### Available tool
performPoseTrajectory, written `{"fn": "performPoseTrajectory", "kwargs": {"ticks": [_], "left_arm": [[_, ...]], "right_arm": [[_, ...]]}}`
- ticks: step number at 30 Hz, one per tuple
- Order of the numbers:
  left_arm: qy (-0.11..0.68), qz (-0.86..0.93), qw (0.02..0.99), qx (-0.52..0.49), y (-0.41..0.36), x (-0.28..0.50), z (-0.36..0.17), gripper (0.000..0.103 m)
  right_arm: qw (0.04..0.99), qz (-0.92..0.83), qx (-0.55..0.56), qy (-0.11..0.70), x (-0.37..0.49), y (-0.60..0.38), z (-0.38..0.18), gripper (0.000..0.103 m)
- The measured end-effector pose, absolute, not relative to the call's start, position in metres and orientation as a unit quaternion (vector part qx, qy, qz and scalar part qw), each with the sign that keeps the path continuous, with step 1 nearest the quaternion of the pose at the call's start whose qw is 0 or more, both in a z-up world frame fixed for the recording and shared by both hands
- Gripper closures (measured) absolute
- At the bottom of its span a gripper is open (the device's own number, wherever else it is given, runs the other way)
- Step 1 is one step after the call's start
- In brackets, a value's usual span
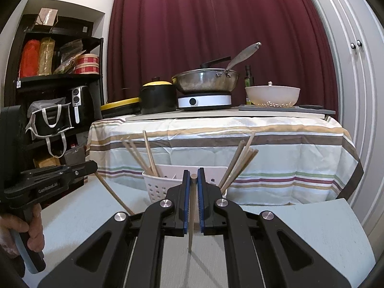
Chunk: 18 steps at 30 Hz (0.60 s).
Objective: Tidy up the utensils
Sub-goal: 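Lift both chopsticks upright and carry them over the pink caddy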
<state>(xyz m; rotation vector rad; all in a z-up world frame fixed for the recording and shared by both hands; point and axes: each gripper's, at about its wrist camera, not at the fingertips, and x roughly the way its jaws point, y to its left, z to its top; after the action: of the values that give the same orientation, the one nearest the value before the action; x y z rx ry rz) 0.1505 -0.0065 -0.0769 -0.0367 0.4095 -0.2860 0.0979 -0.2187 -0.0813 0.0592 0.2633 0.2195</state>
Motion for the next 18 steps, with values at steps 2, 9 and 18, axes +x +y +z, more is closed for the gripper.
{"fn": "performPoseTrajectory", "kwargs": {"ticks": [2, 9, 18], "left_arm": [[0.203, -0.143, 0.968, -0.020, -0.006, 0.156, -0.076, 0.096], [0.195, -0.148, 0.969, -0.017, -0.008, 0.162, -0.067, 0.096], [0.171, -0.176, 0.969, -0.032, -0.007, 0.157, -0.030, 0.097]], "right_arm": [[0.985, 0.110, 0.030, 0.131, 0.103, -0.219, -0.080, 0.096], [0.984, 0.112, 0.028, 0.134, 0.109, -0.217, -0.076, 0.096], [0.985, 0.126, 0.034, 0.113, 0.106, -0.216, -0.047, 0.096]]}}
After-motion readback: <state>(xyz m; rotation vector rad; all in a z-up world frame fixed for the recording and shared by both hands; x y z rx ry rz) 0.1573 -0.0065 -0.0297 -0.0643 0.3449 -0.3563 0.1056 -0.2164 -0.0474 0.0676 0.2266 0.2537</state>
